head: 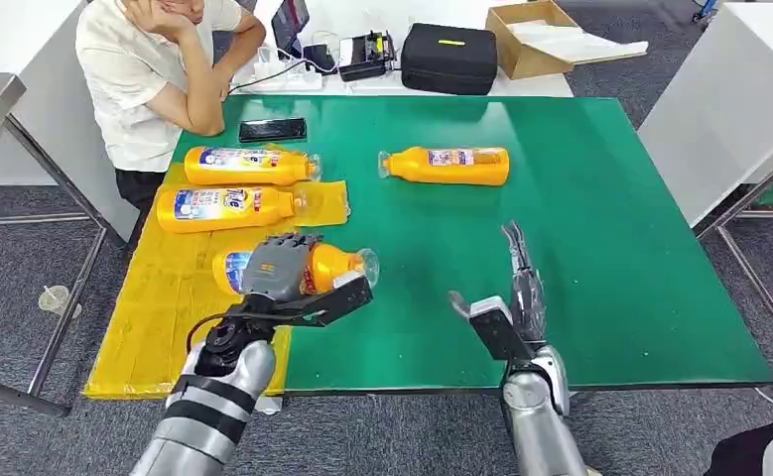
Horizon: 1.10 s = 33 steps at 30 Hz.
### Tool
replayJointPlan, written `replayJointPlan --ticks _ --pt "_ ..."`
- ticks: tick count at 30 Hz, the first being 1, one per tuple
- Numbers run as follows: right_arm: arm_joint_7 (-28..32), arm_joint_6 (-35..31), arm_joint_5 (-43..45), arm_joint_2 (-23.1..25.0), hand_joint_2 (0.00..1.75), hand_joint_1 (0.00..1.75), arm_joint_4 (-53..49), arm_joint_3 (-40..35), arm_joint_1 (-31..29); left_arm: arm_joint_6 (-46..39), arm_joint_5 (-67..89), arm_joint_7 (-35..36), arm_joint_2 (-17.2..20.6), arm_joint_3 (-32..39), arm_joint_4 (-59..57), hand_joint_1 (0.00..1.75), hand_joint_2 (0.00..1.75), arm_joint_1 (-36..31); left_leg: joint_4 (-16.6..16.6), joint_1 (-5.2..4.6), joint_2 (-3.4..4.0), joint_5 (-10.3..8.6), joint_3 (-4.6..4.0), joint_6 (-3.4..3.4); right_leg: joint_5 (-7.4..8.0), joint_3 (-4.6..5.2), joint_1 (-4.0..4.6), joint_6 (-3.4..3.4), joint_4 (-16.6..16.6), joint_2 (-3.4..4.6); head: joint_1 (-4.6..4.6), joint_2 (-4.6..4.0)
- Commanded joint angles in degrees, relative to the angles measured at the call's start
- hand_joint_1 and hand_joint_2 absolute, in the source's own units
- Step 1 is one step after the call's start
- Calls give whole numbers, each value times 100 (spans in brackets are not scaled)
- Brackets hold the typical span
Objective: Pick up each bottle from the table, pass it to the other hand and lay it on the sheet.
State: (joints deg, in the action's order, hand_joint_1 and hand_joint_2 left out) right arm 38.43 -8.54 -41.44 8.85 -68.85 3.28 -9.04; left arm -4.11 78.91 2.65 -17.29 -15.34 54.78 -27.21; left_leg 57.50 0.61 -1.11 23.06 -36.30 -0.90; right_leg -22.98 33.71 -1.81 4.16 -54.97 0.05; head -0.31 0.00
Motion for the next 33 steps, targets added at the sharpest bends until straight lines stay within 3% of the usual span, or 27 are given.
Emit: replayJointPlan --ticks 1,12,23,24,27,28,33 --pt "37 103 95 -97 175 0 779 -80 -380 -81 364 220 276 358 -2574 175 175 -1248 2 6 25 15 41 4 -9 -37 11 -32 0 13 -2 0" --pt "69 158 179 -112 175 0 868 -32 -337 145 837 523 264 387 -2973 175 175 -1398 0 2 10 5 13 3 -4 -13 5 -15 -3 6 0 0" --pt "107 204 170 -115 175 0 1086 -111 -434 345 889 650 180 580 -3103 175 175 -1470 9 6 28 26 49 5 -20 -48 14 -40 -9 15 0 0" --pt "113 214 164 -123 175 0 1101 -133 -441 288 804 585 171 675 -3079 21 175 -1455 5 5 23 18 35 4 -13 -34 10 -29 -6 14 0 0" --pt "134 214 165 -158 175 0 1182 -174 -465 245 844 481 128 782 -3107 21 175 -1481 0 3 12 7 16 3 -4 -17 6 -16 -2 9 0 0" --pt "134 214 165 -158 175 0 1182 -174 -465 245 844 481 128 782 -3107 0 175 -1481 3 4 15 12 24 3 -8 -25 8 -21 -4 9 0 0" --pt "157 203 173 -160 175 0 1360 -194 -521 375 852 398 43 818 -3269 0 175 -1545 4 4 13 13 25 2 -10 -27 9 -22 -4 6 0 0"
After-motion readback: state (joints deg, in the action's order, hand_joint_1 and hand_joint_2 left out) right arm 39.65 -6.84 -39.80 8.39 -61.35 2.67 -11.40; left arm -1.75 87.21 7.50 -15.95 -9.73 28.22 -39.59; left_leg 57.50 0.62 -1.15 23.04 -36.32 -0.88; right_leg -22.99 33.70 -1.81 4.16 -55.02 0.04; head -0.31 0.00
